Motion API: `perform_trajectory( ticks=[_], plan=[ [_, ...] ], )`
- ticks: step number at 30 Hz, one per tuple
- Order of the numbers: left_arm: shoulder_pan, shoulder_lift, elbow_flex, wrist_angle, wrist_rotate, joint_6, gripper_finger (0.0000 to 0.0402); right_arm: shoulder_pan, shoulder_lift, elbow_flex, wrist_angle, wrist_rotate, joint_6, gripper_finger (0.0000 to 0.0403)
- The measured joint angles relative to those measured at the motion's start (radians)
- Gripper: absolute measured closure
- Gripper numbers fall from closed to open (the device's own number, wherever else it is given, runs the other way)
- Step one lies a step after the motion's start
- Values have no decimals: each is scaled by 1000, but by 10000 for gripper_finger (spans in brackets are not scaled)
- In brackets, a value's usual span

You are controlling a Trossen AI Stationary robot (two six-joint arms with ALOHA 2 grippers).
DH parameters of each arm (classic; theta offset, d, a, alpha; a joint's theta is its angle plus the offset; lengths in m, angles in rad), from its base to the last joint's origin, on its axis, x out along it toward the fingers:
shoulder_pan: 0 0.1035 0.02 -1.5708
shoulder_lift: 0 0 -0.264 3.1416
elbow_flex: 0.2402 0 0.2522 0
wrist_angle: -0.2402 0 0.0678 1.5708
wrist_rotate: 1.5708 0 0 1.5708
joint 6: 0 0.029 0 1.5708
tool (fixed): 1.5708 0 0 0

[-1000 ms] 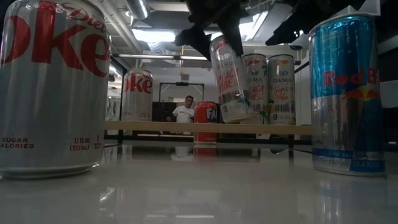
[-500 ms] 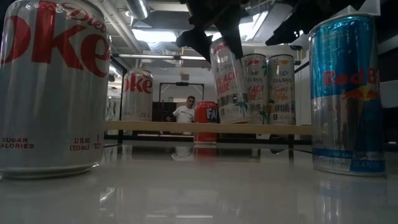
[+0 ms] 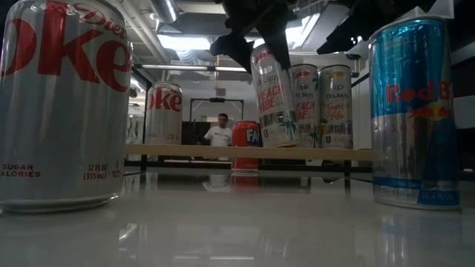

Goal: Place canned beverage on shelf
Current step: Put the top left white-pink soda can on the shelf aligned with other white-pink soda can

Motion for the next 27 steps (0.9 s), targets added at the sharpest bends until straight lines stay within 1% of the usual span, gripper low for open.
perform_trajectory(
  ticks=[4,14,27],
  plan=[
    [0,0,0,0,0,0,151,0,0,0,0,0,0,42],
    [0,0,0,2,-1,0,111,0,0,0,0,0,0,42],
    [0,0,0,17,-1,26,86,0,0,1,0,0,0,42]
  ],
)
